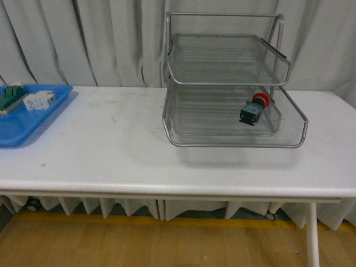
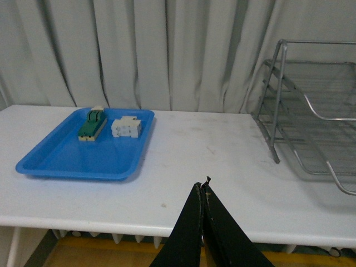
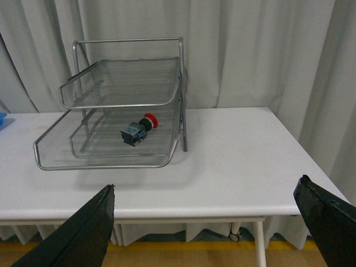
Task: Place button on rack with both arms
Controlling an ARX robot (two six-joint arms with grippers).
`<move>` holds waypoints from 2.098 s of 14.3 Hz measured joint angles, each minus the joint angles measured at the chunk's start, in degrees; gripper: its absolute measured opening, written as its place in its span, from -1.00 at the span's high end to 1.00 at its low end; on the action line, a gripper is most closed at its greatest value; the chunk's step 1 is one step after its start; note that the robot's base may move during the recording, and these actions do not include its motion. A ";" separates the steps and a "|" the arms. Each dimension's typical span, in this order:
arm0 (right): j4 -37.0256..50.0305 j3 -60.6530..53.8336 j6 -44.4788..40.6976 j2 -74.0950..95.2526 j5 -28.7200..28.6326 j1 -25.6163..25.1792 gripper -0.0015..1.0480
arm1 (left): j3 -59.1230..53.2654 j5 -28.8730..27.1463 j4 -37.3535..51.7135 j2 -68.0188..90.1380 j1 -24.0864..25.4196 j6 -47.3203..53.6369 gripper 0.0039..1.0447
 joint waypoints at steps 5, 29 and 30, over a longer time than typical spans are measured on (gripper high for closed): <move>-0.02 0.00 0.00 0.00 0.00 0.00 -0.87 | -3.08 0.94 -2.34 -4.24 -0.33 0.00 0.97; 0.02 0.00 0.00 0.00 -0.02 0.00 -0.87 | -3.08 0.96 -36.70 -40.41 -0.26 -0.09 0.62; -0.57 0.09 0.09 0.22 -1.57 -0.50 -0.87 | -3.08 0.96 -36.70 -40.41 -0.26 -0.11 0.37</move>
